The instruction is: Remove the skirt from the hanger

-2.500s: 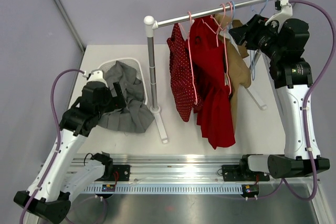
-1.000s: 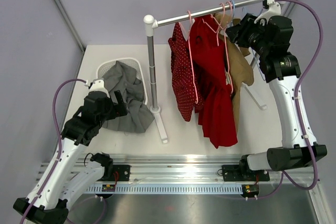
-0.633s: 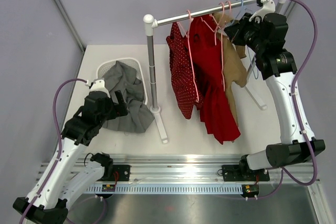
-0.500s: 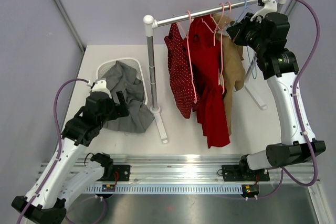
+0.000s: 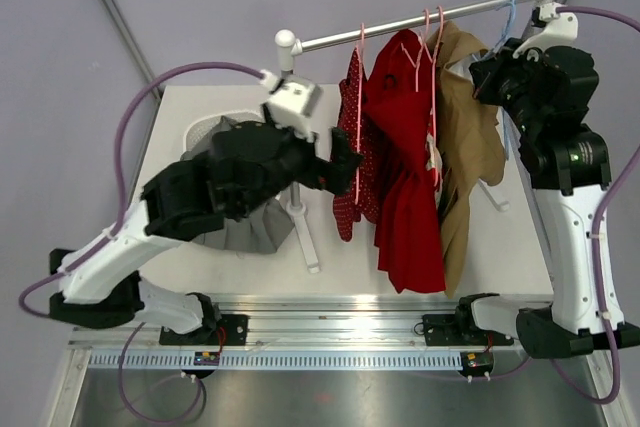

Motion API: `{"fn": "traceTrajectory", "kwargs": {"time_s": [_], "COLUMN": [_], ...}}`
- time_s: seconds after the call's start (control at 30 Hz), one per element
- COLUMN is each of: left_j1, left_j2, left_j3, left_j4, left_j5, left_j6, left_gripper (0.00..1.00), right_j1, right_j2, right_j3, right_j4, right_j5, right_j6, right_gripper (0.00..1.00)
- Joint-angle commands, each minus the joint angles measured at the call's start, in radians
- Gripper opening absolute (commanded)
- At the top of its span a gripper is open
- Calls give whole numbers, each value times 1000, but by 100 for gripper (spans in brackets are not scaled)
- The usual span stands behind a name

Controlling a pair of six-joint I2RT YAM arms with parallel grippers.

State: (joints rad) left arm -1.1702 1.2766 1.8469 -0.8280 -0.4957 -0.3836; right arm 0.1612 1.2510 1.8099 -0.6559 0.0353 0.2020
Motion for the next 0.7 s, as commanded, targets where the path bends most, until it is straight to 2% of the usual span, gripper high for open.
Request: {"fn": "traceTrajectory", "kwargs": {"time_s": [0.0, 0.17, 0.3, 0.47, 0.53, 0.67], "left_j1": [-153, -249, -313, -327, -333, -339], "left_j2": [188, 339, 417, 448, 455, 490], "left_j3": [144, 173, 160, 81, 65, 63], "left_j4": [61, 222, 317, 437, 474, 474], "left_j5": [17, 188, 209, 266, 257, 139], "left_j6": [112, 140, 135, 109, 111, 121], "left_gripper": [98, 98, 98, 98, 98, 96], "right_j1": [8, 6, 6, 6, 8, 6], "right_j2": [-74, -55, -50, -56, -62, -71], "right_j3": [17, 115, 166, 200, 207, 238], "right_j4": [56, -68, -122, -192, -214, -255], "right_j5": [43, 54, 61, 46, 41, 22], "right_j6": [0, 39, 56, 77, 83, 91], "right_gripper": [0, 0, 0, 0, 0, 0]}}
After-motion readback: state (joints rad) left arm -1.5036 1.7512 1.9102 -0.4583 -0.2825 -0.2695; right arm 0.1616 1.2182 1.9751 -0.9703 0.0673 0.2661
